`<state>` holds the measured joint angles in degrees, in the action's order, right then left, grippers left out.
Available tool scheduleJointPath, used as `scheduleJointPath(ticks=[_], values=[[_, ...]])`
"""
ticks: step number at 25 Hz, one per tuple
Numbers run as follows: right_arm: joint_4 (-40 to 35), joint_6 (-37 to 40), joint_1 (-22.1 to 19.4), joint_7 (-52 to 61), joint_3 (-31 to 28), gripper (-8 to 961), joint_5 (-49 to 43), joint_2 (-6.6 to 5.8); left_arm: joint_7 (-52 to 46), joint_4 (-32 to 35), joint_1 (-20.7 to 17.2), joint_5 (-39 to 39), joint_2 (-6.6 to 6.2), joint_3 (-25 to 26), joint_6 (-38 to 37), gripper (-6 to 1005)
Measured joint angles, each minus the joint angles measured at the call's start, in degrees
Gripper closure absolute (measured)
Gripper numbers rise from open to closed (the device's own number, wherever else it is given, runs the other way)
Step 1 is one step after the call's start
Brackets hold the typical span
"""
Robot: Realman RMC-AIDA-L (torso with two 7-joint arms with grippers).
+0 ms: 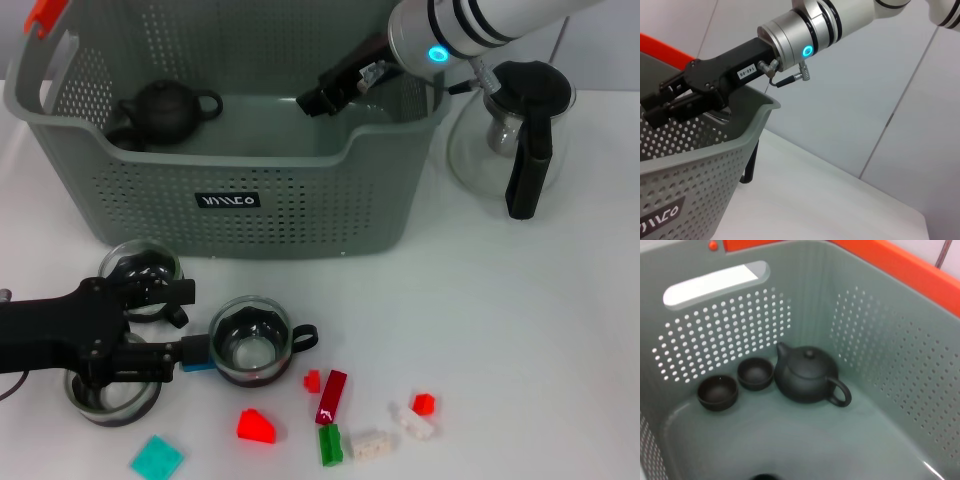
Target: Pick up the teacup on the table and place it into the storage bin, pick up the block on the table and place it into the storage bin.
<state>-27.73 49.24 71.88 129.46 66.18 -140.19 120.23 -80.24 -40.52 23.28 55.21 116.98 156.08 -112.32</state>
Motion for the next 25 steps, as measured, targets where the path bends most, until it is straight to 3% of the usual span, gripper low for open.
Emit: scheduleJointPath(ticks=[6, 11, 18, 25], values=[[-4.44, 0.71, -2.13, -0.45, -0.10, 547, 2.10, 0.08, 0.00, 0.00, -0.20, 0.11, -0.06, 0.10, 0.01, 139], [-15.71, 5.14, -8.25, -2.12, 0.01, 447, 10.08, -0.08, 0.00, 0.00, -0.55, 0.14, -0.16, 0.16, 0.01, 138], [-30.05, 18.14, -18.76, -10.71, -0.58, 329, 24.48, -0.67, 0.00, 0.00, -0.73, 0.16, -0.18, 0.19, -0.02, 135], [-38.17, 35.31, -24.18, -14.25, -0.20, 290, 25.64, -0.80, 0.48, -0.10, -1.43, 0.17, -0.34, 0.18, -0.54, 133]])
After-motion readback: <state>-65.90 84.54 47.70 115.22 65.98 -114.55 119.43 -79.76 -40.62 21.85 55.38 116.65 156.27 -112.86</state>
